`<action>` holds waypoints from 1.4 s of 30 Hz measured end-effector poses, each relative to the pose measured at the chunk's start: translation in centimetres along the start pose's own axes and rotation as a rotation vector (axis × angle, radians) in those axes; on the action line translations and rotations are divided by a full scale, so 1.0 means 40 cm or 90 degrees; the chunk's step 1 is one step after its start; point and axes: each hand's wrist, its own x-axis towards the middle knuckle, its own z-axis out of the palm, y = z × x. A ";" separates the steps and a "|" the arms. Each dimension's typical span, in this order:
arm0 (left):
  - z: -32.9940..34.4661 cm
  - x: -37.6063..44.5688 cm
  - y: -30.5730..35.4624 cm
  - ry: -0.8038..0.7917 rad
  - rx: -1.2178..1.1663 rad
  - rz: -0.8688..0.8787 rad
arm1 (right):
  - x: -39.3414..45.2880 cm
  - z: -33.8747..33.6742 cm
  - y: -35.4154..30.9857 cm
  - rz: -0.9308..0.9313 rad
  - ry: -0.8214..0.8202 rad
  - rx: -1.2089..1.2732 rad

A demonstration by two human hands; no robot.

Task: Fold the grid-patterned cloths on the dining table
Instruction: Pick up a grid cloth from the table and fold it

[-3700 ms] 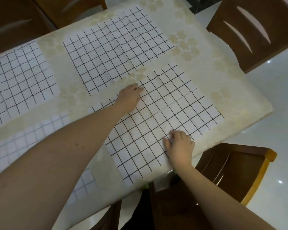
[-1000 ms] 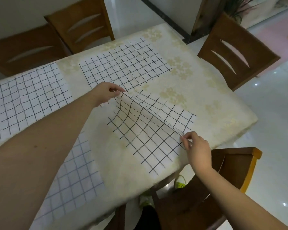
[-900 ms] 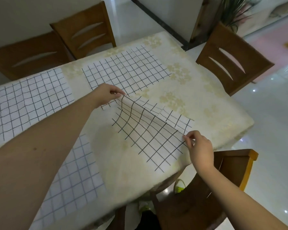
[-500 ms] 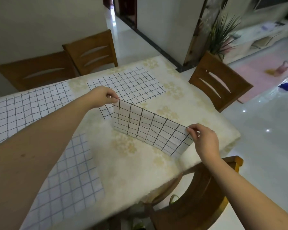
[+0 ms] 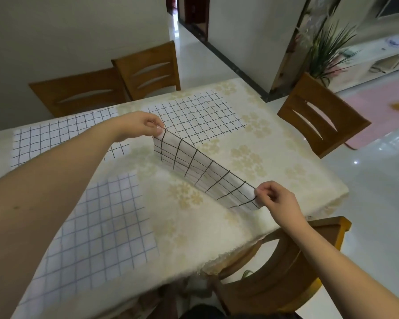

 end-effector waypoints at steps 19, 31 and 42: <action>0.430 0.299 0.127 0.208 -0.041 -0.017 | 0.085 0.054 0.303 0.459 0.087 0.189; 0.566 0.209 -0.152 0.209 0.029 -0.243 | 0.202 -0.014 0.363 0.250 -0.090 -0.205; 0.604 0.172 -0.249 0.272 0.051 -0.405 | 0.466 0.105 0.250 0.128 -0.258 -0.138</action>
